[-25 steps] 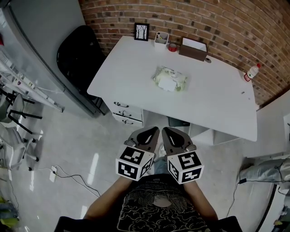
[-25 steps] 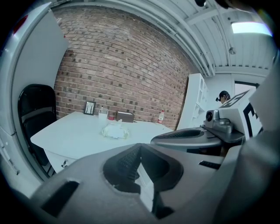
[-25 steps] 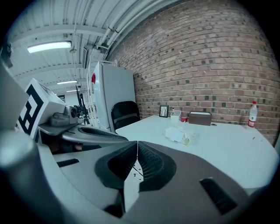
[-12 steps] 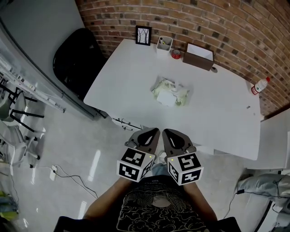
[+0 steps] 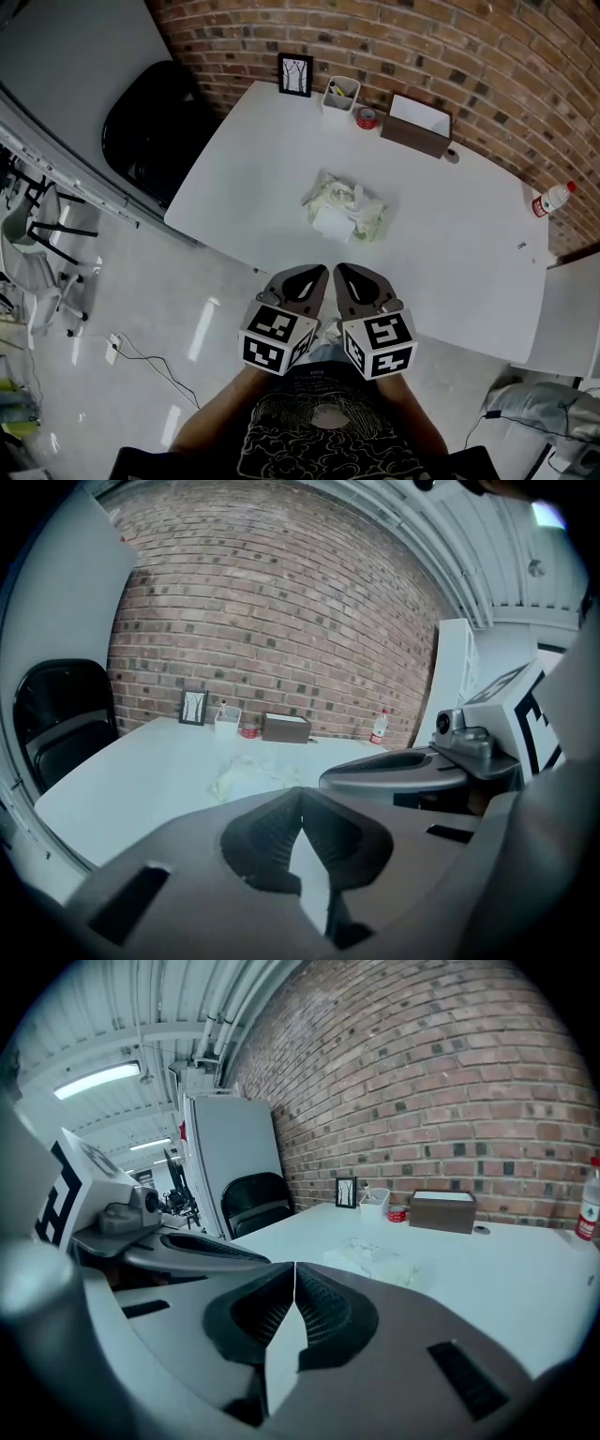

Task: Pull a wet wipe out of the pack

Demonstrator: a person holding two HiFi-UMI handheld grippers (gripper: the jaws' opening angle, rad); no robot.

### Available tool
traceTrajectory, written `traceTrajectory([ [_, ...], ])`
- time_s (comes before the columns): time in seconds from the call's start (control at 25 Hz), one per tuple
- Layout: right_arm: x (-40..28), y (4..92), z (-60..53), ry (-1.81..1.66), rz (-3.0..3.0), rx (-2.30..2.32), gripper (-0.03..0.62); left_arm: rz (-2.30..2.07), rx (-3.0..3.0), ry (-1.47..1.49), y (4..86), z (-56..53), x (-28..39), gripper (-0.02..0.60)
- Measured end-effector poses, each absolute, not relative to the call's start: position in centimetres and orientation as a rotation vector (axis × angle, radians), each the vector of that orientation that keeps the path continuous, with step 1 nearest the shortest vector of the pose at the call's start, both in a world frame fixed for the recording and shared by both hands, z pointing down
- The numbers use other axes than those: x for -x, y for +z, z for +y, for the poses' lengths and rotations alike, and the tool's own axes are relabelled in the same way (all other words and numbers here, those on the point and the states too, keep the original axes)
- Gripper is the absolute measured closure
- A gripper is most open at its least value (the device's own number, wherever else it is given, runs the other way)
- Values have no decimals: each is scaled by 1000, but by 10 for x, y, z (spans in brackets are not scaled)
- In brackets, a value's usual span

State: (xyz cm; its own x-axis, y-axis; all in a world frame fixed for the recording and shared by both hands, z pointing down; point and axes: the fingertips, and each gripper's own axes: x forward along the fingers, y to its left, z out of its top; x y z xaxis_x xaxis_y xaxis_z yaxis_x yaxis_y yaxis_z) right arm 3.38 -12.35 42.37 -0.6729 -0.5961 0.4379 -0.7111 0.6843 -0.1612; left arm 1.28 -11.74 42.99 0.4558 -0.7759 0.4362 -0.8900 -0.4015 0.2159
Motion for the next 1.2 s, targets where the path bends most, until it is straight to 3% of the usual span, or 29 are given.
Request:
traceTrajectory([
  [0.56,-47,433,-164,504,-2554,-973,576,-1437,-2261,405,439,-157,-25,569],
  [1.2,-30,442,-213,470,-2393,-1210,576,-1224,-2383,457,447,-206,-5,569],
])
